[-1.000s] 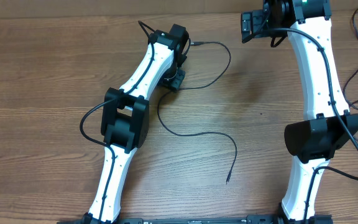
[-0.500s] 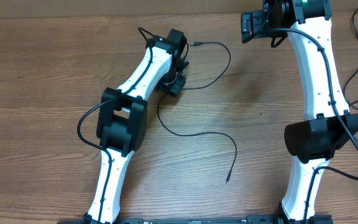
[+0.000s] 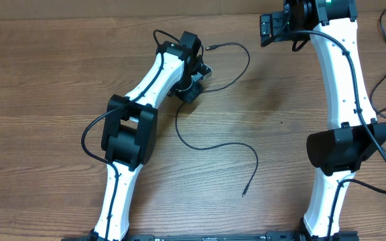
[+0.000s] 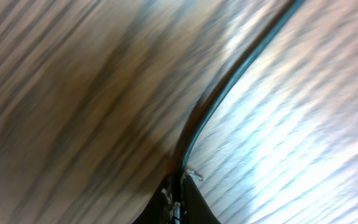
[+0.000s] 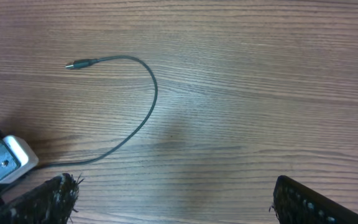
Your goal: Untangle cables
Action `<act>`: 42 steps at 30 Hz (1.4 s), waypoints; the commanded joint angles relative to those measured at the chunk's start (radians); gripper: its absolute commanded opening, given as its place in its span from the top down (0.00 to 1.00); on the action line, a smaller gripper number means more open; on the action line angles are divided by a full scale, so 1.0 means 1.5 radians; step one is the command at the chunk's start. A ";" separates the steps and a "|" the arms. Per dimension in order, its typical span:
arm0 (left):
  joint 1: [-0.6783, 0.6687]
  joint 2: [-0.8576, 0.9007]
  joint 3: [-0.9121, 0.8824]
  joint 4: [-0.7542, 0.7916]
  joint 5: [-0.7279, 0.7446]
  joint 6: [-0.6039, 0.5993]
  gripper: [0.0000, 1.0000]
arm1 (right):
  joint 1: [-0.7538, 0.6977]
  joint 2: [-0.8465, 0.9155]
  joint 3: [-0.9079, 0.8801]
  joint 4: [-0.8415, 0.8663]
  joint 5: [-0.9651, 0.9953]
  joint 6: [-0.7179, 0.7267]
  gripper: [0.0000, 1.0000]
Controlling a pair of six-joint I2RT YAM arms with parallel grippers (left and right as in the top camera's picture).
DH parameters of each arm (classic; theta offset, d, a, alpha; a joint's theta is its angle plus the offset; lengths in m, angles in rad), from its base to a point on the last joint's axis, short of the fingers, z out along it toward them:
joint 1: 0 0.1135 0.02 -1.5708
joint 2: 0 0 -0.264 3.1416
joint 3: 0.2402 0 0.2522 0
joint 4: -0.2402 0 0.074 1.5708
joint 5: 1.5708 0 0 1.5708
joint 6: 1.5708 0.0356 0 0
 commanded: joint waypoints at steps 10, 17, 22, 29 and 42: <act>-0.013 0.067 -0.052 -0.002 0.160 0.021 0.95 | 0.001 -0.016 0.010 -0.007 0.035 -0.006 0.00; -0.013 0.001 0.113 -0.129 0.153 0.012 0.95 | 0.001 -0.016 0.010 -0.011 0.034 -0.005 0.00; -0.008 -0.043 0.231 -0.187 0.137 -0.020 0.95 | 0.001 -0.016 0.010 -0.015 0.023 -0.006 0.00; 0.015 -0.056 0.325 -0.237 0.099 -0.057 0.96 | 0.001 -0.016 0.010 -0.012 -0.089 -0.006 0.00; 0.079 -0.056 0.352 -0.260 0.021 -0.113 0.96 | 0.004 -0.013 -0.115 0.174 -0.140 -0.001 0.00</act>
